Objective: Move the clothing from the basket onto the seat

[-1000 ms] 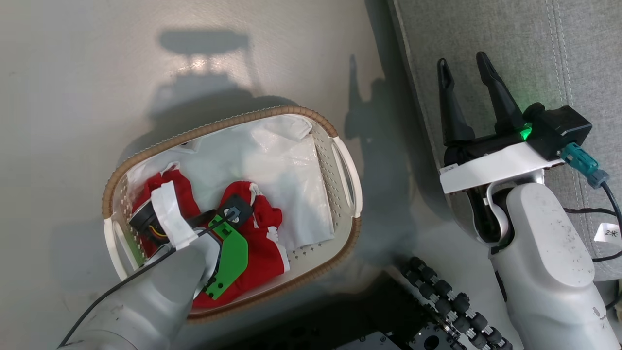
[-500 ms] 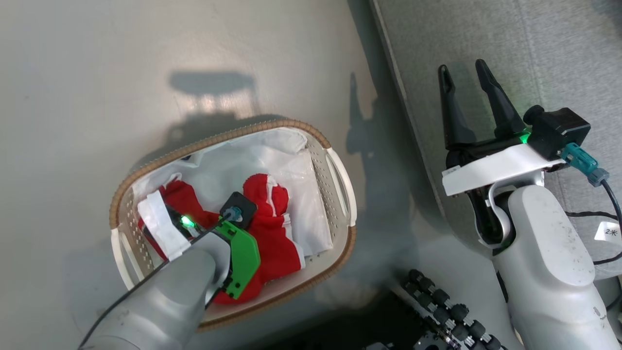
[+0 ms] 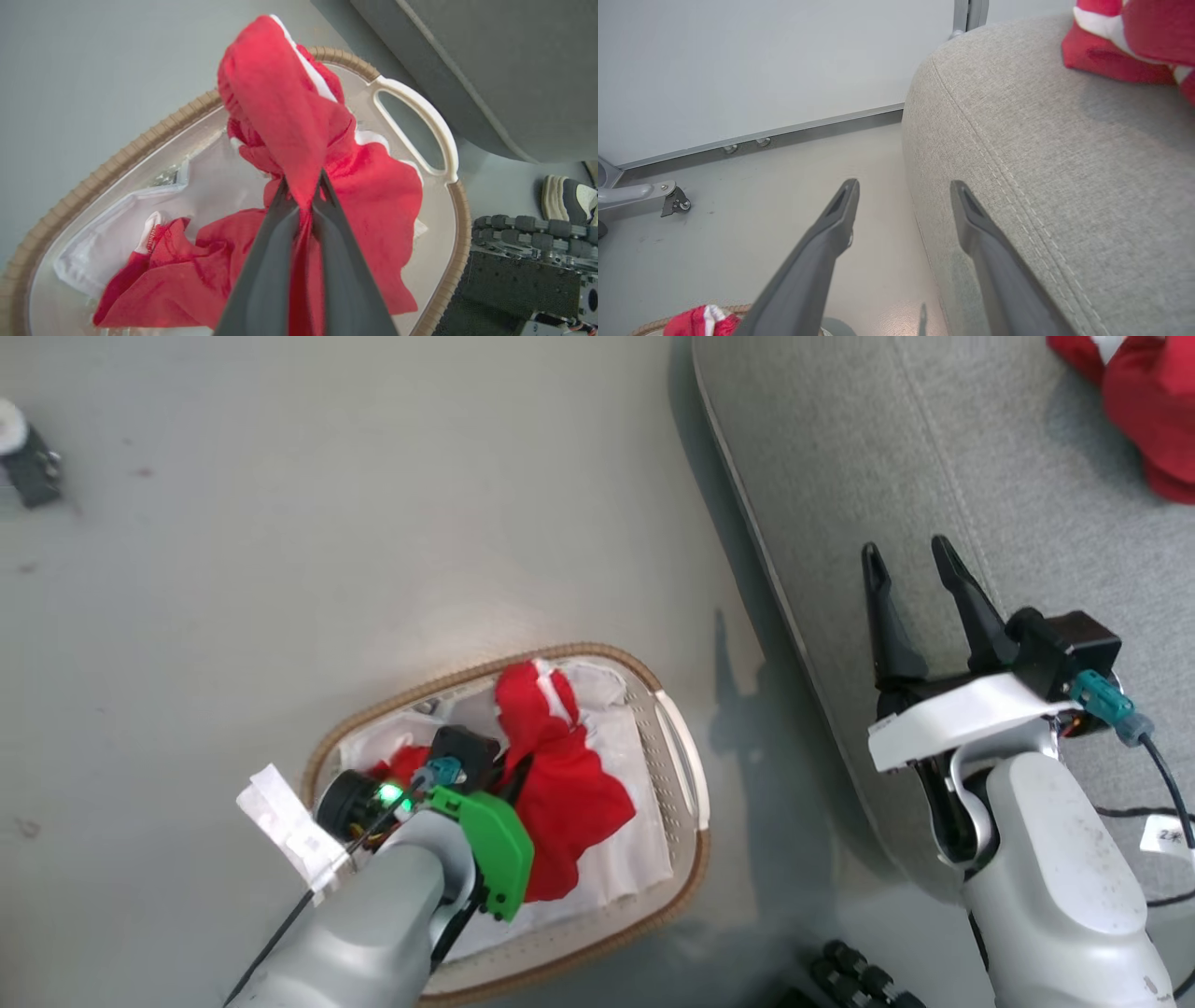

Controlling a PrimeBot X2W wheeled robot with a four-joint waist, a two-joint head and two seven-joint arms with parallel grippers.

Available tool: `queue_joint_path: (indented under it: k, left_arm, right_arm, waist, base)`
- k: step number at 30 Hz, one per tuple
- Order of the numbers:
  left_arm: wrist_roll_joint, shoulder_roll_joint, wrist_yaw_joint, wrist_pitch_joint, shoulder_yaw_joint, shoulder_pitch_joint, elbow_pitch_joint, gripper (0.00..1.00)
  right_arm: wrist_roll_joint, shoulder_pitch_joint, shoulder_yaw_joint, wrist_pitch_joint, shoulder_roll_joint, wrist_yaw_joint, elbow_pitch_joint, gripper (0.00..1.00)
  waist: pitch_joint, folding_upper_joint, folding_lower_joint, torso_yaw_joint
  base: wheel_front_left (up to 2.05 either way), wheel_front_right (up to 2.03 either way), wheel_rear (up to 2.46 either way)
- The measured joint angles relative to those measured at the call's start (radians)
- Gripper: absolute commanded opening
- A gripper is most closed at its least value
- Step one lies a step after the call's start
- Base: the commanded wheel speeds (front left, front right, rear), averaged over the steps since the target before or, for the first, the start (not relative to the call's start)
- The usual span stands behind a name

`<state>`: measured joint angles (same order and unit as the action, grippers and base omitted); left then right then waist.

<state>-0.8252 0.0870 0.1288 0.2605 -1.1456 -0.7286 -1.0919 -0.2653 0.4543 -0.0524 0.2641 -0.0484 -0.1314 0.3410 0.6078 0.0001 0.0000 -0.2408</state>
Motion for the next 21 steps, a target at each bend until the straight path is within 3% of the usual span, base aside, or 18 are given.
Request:
queue_joint_path:
  k: [9,21]
  left_arm:
    - [0.126,0.028,-0.030,0.002,0.252,0.140,0.270,0.00]
    - [0.326,0.013,-0.014,0.002,0.539,0.333,0.578,0.00]
  right_arm:
    - [0.003,-0.087,0.039,0.000,0.001,0.000,0.026,1.00]
    - [0.004,-0.205,0.034,0.000,0.000,0.000,0.068,1.00]
  waist:
    - [-0.164,0.0000,0.0000,0.055]
    - [-0.381,0.0000,-0.0001,0.118]
  base:
    - [0.00,0.00,0.00]
    - [0.00,0.00,0.00]
